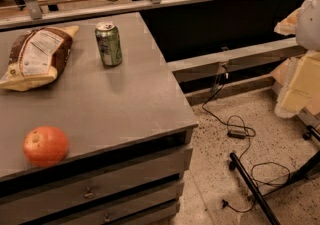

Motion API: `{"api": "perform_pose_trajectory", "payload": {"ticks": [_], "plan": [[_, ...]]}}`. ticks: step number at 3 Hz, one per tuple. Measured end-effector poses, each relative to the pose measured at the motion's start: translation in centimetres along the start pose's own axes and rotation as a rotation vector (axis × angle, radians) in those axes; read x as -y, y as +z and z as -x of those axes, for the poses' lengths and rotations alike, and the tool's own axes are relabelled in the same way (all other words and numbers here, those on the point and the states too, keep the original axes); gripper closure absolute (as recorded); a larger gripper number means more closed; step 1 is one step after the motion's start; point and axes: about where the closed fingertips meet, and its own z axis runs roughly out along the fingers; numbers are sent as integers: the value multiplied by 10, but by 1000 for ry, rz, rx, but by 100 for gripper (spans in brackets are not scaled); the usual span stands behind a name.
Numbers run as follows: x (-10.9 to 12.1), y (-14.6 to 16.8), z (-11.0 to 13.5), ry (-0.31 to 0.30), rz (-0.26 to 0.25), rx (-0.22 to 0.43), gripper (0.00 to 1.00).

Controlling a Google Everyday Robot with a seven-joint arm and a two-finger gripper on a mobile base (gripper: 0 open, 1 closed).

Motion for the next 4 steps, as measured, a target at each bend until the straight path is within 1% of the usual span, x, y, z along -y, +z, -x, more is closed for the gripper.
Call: {"api": "perform_pose_trajectory", "payload": {"ticks": [1,2,3,4], "plan": [[0,0,0,0,0,0,0],[5,9,-3,29,15,20,0],[33,30,14,20,25,63,0],[99,77,80,-35,60,183,0]]}}
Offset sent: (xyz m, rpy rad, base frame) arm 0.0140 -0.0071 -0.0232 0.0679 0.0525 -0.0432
